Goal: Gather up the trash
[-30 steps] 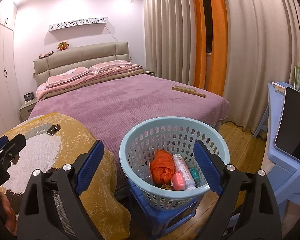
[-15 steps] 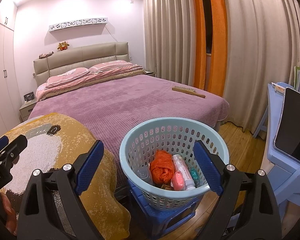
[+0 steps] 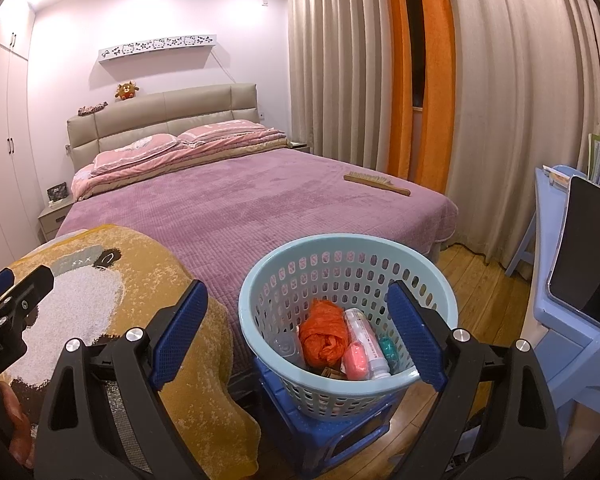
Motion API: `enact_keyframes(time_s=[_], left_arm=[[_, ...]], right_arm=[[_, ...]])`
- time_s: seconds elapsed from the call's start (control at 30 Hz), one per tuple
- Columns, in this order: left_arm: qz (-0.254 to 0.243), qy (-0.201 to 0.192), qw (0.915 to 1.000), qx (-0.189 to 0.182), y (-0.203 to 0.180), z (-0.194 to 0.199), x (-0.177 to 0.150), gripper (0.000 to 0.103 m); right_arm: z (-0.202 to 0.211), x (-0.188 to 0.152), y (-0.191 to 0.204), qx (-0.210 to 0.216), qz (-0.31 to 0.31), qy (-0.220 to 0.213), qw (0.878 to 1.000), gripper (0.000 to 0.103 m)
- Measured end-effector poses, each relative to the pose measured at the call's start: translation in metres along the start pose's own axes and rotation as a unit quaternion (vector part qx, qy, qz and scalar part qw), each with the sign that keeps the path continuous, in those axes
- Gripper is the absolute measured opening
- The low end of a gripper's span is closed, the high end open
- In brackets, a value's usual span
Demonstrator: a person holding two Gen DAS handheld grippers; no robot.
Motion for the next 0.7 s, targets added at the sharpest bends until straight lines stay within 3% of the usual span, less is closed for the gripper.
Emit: enact_keyframes(time_s=[0.4,0.57,0.7], left_arm=[[-0.008,0.006,0.9998,0.019,-0.001,0.0,0.0,0.095],[-0.018,-0.002,0.9989,0.044,0.004,0.017,-0.001,0.095],[-0.021,0.022,0.9992,0.025,0.006,0.024,-0.008,0.095]], right_arm=[[0.008,0.005,0.002,0.007,-0.003,-0.005,1.0,0.087],[0.018,0.008,0.007,0.014,-0.004,-0.012,1.0,0.087],[0.023,0.006,0.018,0.023,0.002,-0.009,1.0,0.087]])
Point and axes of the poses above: each gripper's, at about its wrist camera, not at the fingertips, and z roughly against the way its jaws point, y to its left, x to its top, the point moved 9 cm from there along -z, roughly the way its jaws point, and after that the axes turned 4 degrees about y, right-handed, at the moved point
